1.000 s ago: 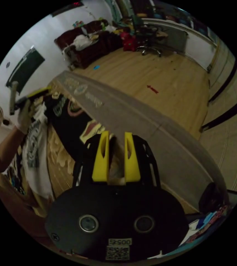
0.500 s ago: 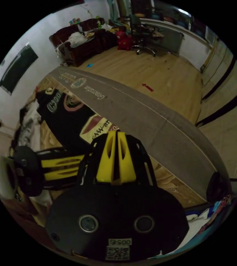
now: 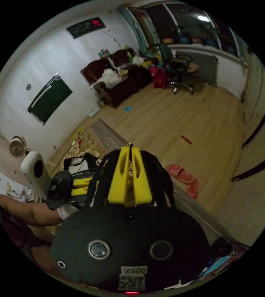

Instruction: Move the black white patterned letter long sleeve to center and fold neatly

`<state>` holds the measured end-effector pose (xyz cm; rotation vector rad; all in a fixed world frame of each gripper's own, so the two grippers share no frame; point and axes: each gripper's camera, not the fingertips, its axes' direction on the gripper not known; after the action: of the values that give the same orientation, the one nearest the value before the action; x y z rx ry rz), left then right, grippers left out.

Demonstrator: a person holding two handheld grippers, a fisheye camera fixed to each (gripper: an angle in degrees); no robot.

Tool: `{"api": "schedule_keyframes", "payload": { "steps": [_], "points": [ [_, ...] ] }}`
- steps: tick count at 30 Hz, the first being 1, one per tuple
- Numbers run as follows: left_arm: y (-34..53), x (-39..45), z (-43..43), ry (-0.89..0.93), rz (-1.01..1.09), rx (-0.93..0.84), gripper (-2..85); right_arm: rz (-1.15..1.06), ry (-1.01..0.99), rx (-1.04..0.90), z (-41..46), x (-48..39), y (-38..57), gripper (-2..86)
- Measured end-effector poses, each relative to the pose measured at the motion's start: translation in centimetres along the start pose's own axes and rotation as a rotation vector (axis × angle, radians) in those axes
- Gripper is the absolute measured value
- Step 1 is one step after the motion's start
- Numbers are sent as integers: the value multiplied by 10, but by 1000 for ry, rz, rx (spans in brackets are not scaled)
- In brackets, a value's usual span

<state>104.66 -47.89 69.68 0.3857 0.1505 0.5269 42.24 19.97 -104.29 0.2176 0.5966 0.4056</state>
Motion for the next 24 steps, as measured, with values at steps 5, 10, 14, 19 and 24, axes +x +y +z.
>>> {"api": "schedule_keyframes", "payload": {
  "steps": [5, 10, 14, 19, 24],
  "points": [
    [66, -48, -122, 3, -116, 165, 0, -95, -176, -5, 33, -86, -27, -17],
    [140, -88, -249, -158, -92, 242, 0, -378, -379, -96, 87, -236, -55, -17],
    [196, -111, -338, -387, 64, -1, 1, -514, -517, -213, 145, -330, -52, -17],
    [275, -142, -409, -486, 1, -275, 5, -492, -706, -436, 258, -419, -12, -7],
    [356, -185, -441, -555, -121, -480, 22, -482, -540, -582, 323, -428, 9, 25]
  ]
}}
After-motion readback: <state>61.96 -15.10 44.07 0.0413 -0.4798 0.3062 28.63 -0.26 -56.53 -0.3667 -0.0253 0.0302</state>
